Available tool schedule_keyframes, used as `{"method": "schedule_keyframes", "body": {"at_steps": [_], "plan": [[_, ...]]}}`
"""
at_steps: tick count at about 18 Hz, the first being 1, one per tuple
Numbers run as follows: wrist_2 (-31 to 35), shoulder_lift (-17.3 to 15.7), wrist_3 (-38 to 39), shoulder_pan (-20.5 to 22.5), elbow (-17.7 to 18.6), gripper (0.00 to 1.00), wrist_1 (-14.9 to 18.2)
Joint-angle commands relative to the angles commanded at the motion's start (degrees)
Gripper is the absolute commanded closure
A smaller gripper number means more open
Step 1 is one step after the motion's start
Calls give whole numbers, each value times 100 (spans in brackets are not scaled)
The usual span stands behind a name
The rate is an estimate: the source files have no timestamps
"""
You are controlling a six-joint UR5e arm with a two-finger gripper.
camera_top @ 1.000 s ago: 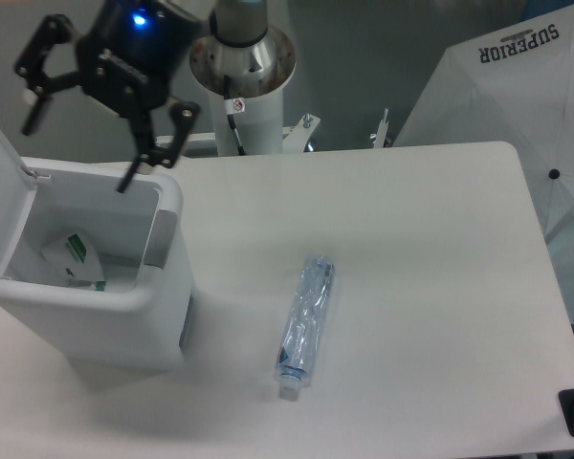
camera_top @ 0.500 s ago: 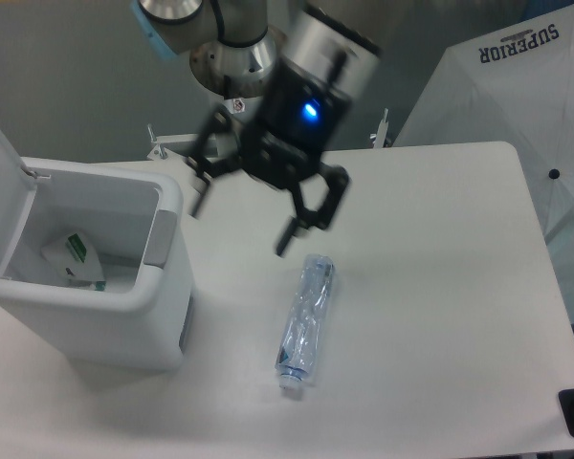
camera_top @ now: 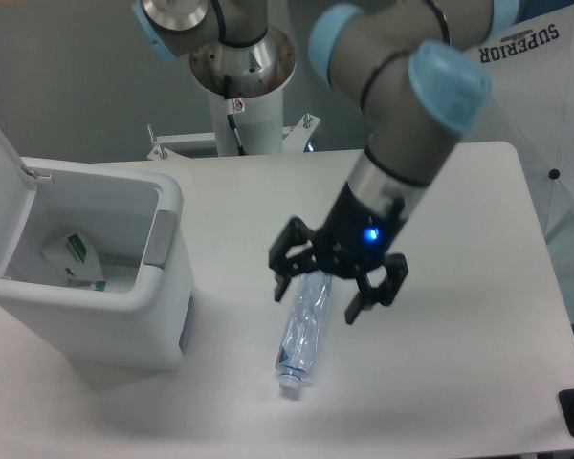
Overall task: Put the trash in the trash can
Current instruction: 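Move the gripper back over the clear plastic bottle, then lower the gripper and close it around the bottle cap end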
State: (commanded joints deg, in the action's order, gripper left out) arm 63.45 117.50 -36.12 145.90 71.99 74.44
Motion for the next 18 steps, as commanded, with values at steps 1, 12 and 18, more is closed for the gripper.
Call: {"method": "schedule_keyframes", "body": {"at_steps": [1, 12, 18], "plan": [[62, 140, 0, -70, -123, 0, 9], [1511, 1047, 18, -650, -519, 0, 53], [1968, 1249, 70, -887, -520, 0, 62]]}}
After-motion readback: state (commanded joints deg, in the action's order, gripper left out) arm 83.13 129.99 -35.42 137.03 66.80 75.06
